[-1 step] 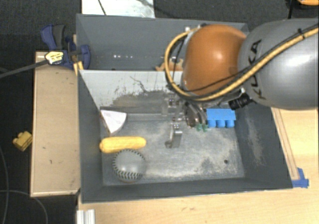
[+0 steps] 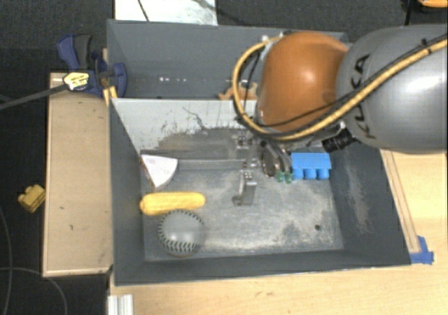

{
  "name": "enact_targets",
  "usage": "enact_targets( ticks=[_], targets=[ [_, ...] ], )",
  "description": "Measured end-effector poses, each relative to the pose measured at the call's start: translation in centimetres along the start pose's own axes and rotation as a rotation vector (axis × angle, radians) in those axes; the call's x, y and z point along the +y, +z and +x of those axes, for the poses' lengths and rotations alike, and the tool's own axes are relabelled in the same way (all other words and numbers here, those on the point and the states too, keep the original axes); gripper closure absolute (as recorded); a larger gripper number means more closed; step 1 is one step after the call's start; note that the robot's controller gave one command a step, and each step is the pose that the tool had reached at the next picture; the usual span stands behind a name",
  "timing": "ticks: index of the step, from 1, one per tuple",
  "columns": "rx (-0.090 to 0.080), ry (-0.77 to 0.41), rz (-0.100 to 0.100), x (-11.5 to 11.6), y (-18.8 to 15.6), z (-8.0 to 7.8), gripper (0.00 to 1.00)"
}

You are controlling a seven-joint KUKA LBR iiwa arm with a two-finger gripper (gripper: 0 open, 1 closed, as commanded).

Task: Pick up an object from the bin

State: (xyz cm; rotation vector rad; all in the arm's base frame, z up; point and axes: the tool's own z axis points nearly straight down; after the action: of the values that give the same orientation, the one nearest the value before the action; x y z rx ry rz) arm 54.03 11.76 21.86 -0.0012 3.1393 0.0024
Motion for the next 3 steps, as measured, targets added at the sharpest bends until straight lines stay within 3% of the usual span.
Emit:
enact_targets(
  ticks=[1,2,3],
  targets=[
    [-0.008,-0.064,0.000,3.6,4.1,-1.6,0.00],
    [0.004,0.057,0.001,5.1,6.5,-1.1,0.00],
    [0.002,0.112,0.001,5.3,6.6,-1.2,0.00]
  ],
)
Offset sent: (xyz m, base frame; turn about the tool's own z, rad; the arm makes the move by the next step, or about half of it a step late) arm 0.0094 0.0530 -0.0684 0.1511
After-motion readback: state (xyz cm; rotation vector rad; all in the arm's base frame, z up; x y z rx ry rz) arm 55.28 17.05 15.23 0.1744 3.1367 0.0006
